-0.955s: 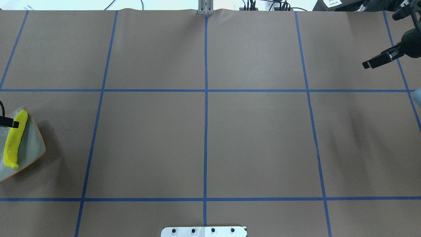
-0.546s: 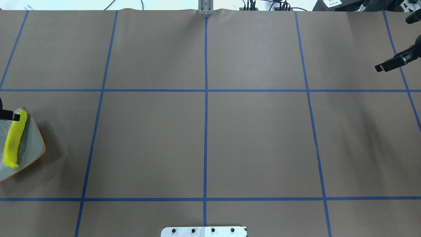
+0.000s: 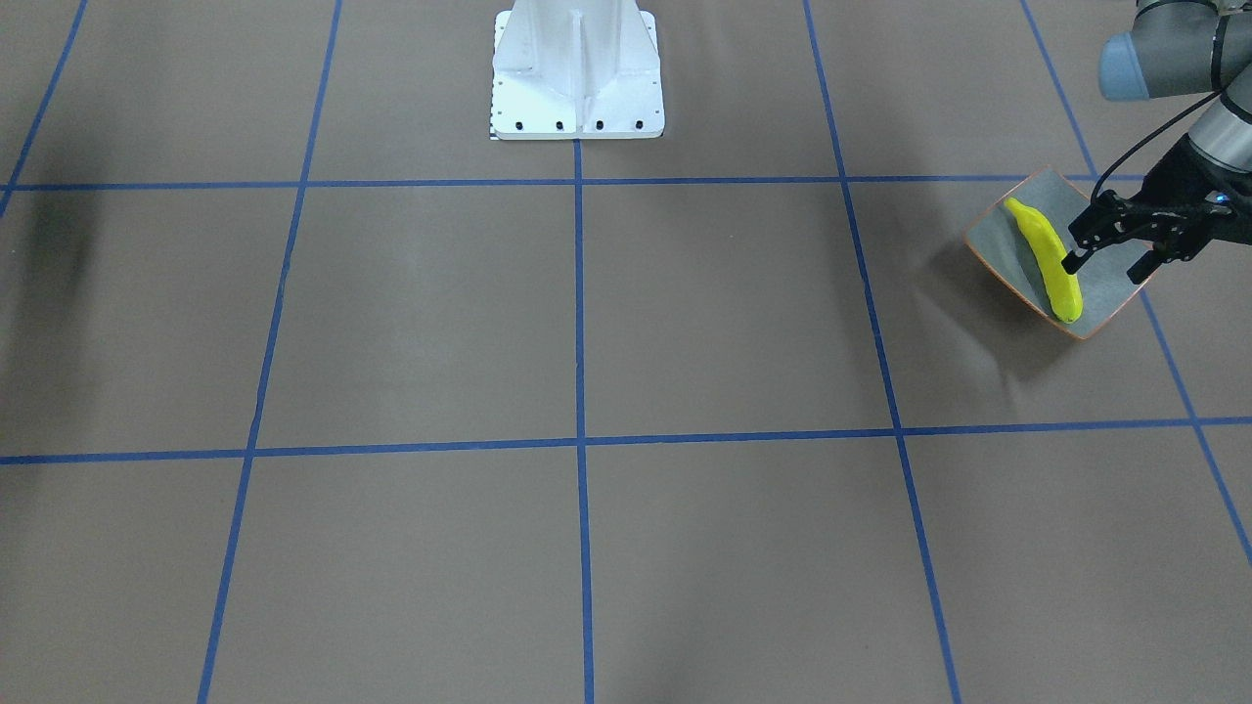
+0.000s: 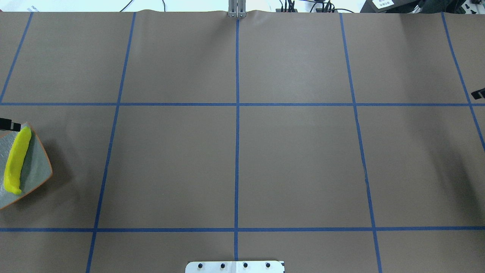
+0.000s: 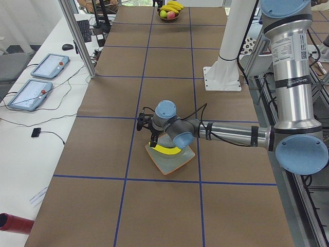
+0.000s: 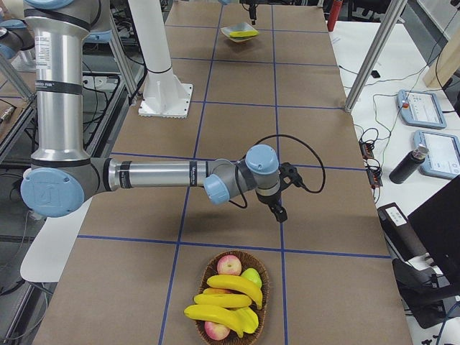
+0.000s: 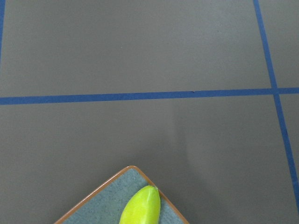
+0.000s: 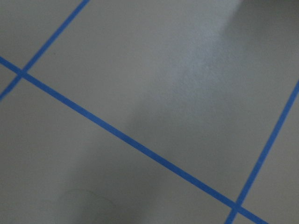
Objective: Transfer all bananas from basket to plate
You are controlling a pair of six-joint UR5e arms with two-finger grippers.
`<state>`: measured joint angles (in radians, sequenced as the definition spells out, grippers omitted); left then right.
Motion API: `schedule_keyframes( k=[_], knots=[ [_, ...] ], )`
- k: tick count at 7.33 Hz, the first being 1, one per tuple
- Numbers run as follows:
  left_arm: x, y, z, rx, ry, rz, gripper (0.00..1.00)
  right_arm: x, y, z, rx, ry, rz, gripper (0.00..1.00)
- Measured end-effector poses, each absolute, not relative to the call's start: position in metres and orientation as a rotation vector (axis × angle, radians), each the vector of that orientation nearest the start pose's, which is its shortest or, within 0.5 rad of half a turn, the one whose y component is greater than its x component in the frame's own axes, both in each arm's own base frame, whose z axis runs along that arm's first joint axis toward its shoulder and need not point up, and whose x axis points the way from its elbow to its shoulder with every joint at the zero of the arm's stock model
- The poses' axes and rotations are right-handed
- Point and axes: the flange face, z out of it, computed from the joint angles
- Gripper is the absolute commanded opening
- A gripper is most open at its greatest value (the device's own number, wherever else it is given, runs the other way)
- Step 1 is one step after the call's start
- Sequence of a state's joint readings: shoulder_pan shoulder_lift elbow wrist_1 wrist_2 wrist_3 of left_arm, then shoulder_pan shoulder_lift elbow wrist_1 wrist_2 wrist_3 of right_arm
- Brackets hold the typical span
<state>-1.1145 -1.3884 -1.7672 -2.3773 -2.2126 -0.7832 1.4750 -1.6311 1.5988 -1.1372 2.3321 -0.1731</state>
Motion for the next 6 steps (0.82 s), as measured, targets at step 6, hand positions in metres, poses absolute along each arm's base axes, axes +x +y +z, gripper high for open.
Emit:
schedule_keyframes(
  k=[6],
  knots=[
    [0.129, -0.428, 0.544, 0.359, 0.983, -0.008, 1.0, 0.166, -0.406, 0.811, 0.223, -0.656, -0.134, 0.95]
  ],
)
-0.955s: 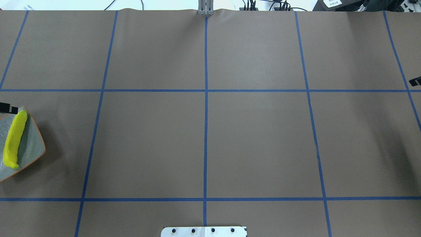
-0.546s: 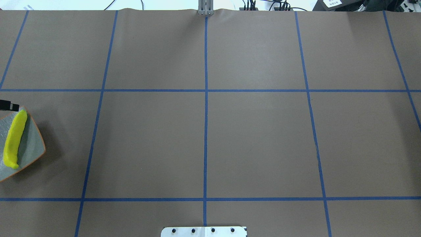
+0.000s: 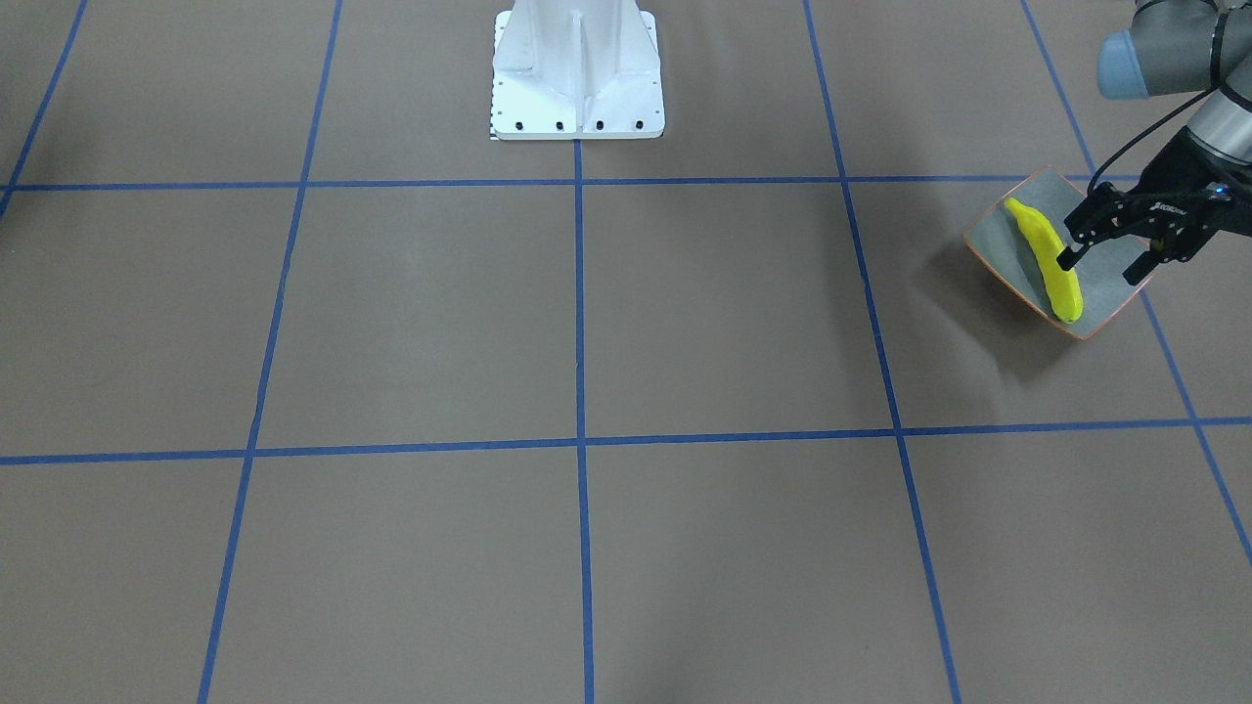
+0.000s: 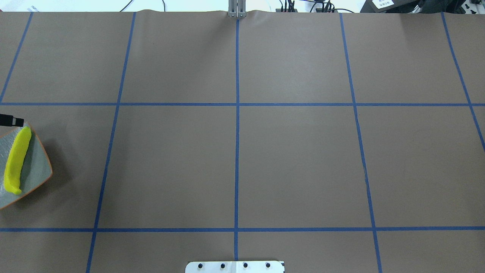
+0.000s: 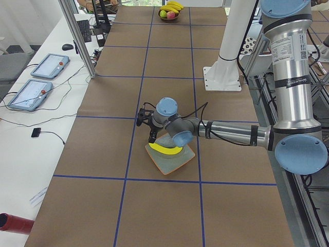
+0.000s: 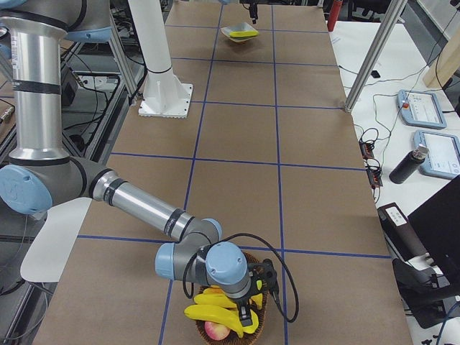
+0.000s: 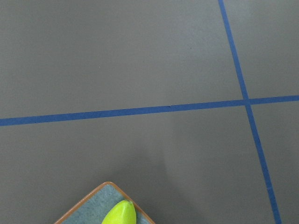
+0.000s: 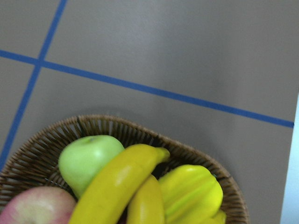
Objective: Transfer all bananas from basket to plate
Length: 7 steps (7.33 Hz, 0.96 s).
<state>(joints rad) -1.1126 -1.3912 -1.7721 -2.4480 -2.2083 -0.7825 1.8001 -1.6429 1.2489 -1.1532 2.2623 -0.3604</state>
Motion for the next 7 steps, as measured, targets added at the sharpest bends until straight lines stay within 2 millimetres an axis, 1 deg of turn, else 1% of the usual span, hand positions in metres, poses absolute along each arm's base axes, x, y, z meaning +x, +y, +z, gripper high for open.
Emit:
schedule_keyframes(
  k=[1, 2, 3, 5, 7],
  knots=[
    [0.129, -0.427, 0.544, 0.371, 0.99, -0.001, 1.0, 0.168, -0.391, 0.831, 0.186, -0.648, -0.12, 0.93],
    [0.129, -0.427, 0.543, 0.38, 0.995, 0.004, 1.0, 0.167, -0.379, 0.846, 0.152, -0.651, -0.09, 0.89],
    [0.129, -0.427, 0.543, 0.387, 0.997, 0.007, 1.0, 0.166, -0.373, 0.854, 0.122, -0.657, -0.044, 0.89],
    [0.13, -0.426, 0.542, 0.393, 1.0, 0.012, 1.0, 0.165, -0.367, 0.86, 0.088, -0.66, 0.024, 0.87],
    [0.13, -0.427, 0.541, 0.396, 1.0, 0.014, 1.0, 0.165, -0.369, 0.86, 0.076, -0.659, 0.066, 0.87]
  ],
)
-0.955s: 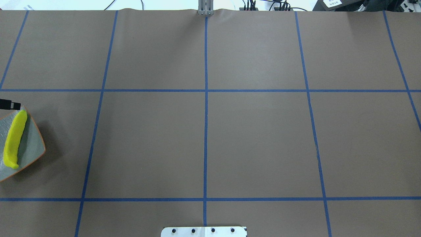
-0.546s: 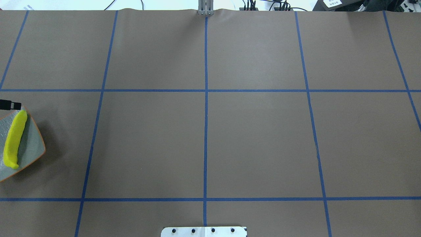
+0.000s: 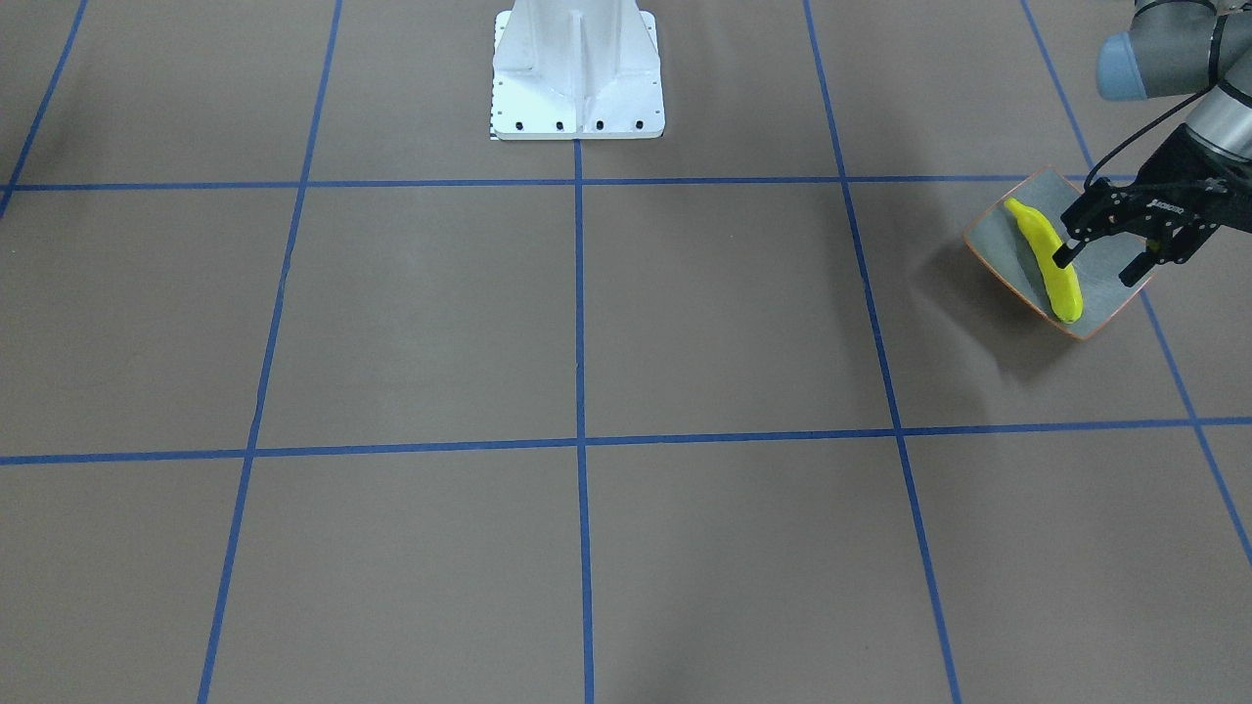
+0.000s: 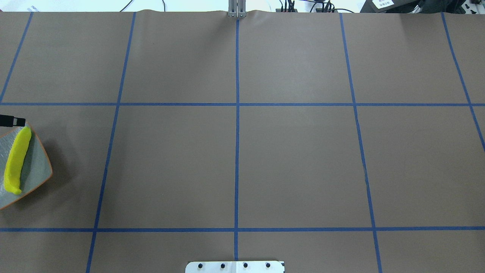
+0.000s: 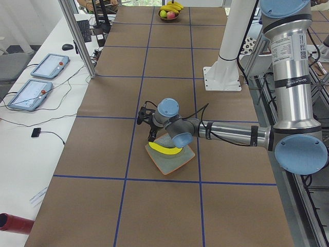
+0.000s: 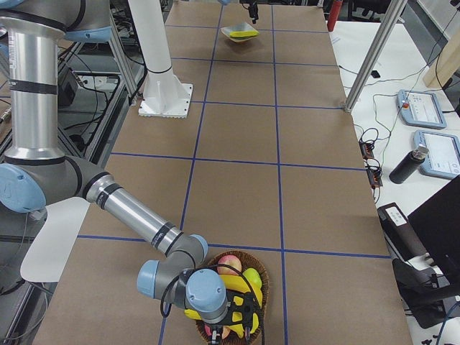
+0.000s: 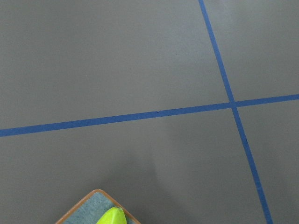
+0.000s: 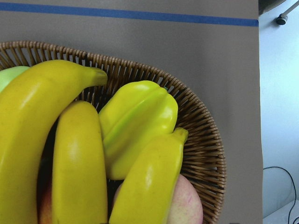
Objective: Transfer all bananas from basket to plate
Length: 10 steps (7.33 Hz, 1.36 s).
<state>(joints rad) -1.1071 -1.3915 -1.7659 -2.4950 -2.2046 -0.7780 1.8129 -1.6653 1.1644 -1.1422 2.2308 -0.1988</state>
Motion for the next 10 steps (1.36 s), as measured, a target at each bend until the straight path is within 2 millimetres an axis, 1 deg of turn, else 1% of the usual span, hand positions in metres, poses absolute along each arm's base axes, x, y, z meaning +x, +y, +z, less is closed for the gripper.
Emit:
schedule_keyframes(
  k=[2, 6, 9, 10],
  knots=[
    [0.131, -0.427, 0.54, 0.401, 1.001, 0.016, 1.0, 0.166, -0.369, 0.859, 0.065, -0.653, 0.097, 0.87],
    [0.131, -0.429, 0.54, 0.414, 0.995, 0.033, 1.0, 0.161, -0.368, 0.863, 0.044, -0.636, 0.105, 0.87],
    [0.131, -0.429, 0.539, 0.419, 0.996, 0.037, 1.0, 0.146, -0.379, 0.858, 0.041, -0.639, 0.128, 0.87],
    [0.131, -0.43, 0.539, 0.42, 0.997, 0.038, 1.0, 0.143, -0.38, 0.858, 0.042, -0.638, 0.128, 0.83]
  ],
)
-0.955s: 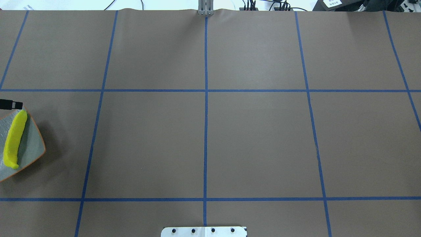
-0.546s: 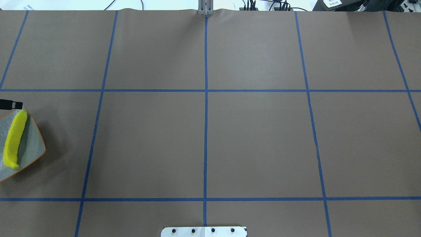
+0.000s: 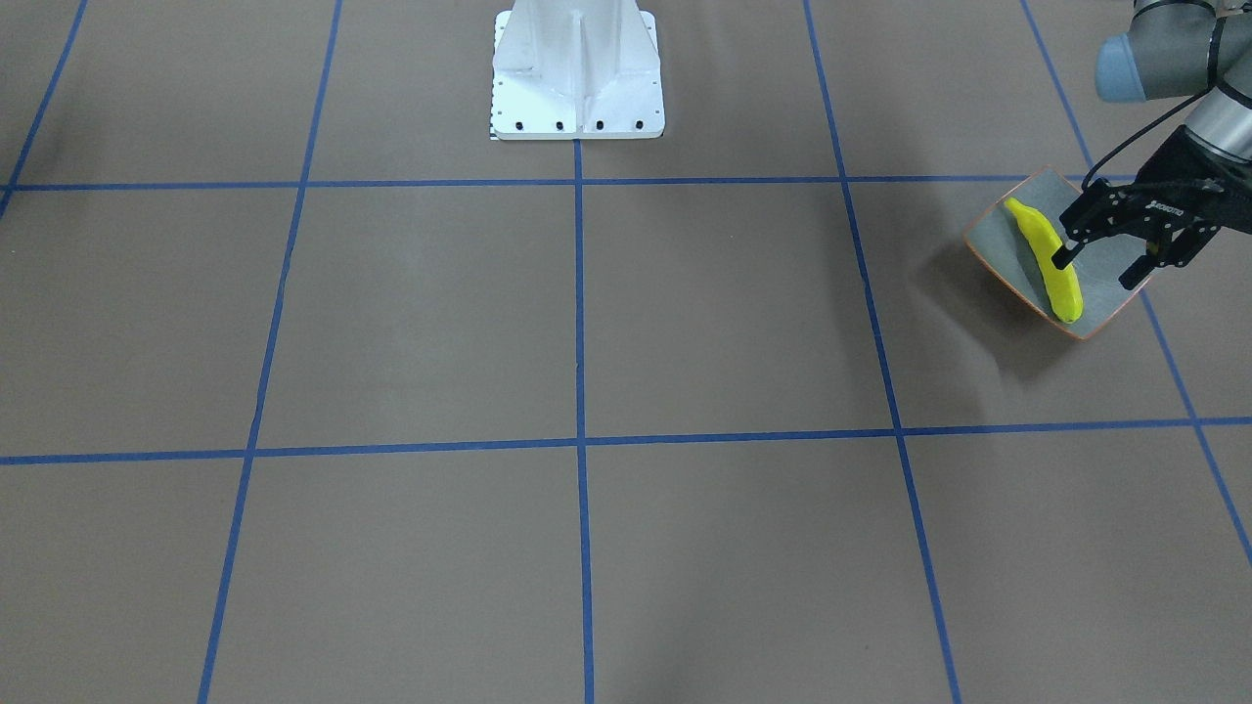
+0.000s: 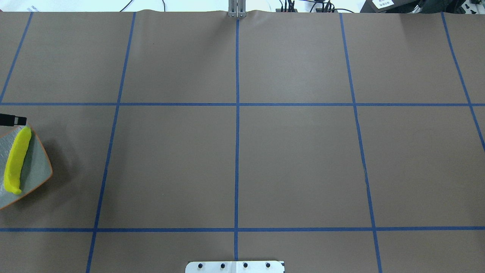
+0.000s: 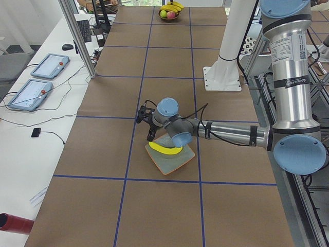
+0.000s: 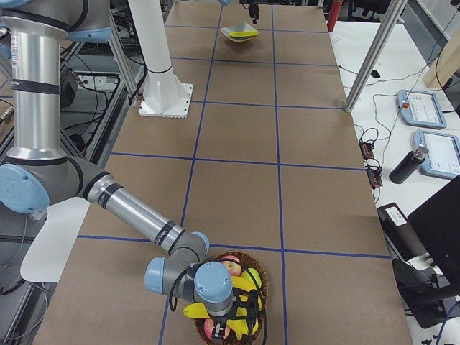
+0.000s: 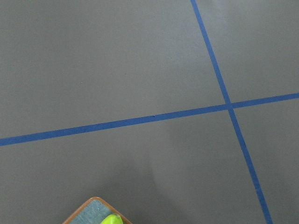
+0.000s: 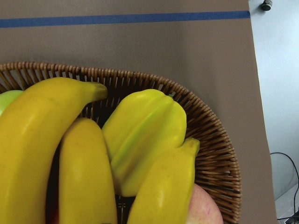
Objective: Transfer all bananas from basket to plate
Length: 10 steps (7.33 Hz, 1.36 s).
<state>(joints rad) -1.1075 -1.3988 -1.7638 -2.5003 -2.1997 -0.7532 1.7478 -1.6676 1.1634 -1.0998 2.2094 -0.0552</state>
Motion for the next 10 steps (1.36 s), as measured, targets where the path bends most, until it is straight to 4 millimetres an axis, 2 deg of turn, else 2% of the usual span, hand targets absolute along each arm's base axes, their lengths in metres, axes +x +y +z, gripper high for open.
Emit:
schedule_keyframes(
  k=[2, 4, 5, 6, 8, 10],
  knots=[
    [0.131, -0.43, 0.538, 0.422, 0.998, 0.038, 1.0, 0.141, -0.379, 0.859, 0.042, -0.633, 0.126, 0.69],
    [0.132, -0.432, 0.536, 0.426, 0.999, 0.04, 1.0, 0.141, -0.372, 0.863, 0.041, -0.622, 0.123, 0.46],
    [0.133, -0.433, 0.535, 0.428, 1.0, 0.04, 1.0, 0.14, -0.367, 0.866, 0.038, -0.62, 0.123, 0.04],
    [0.133, -0.434, 0.534, 0.428, 1.0, 0.041, 1.0, 0.14, -0.365, 0.866, 0.038, -0.618, 0.122, 0.0],
    [0.133, -0.434, 0.534, 0.427, 1.001, 0.04, 1.0, 0.14, -0.366, 0.862, 0.051, -0.616, 0.112, 0.0],
    [0.133, -0.434, 0.535, 0.425, 1.0, 0.039, 1.0, 0.145, -0.373, 0.849, 0.093, -0.611, 0.078, 0.0]
  ],
)
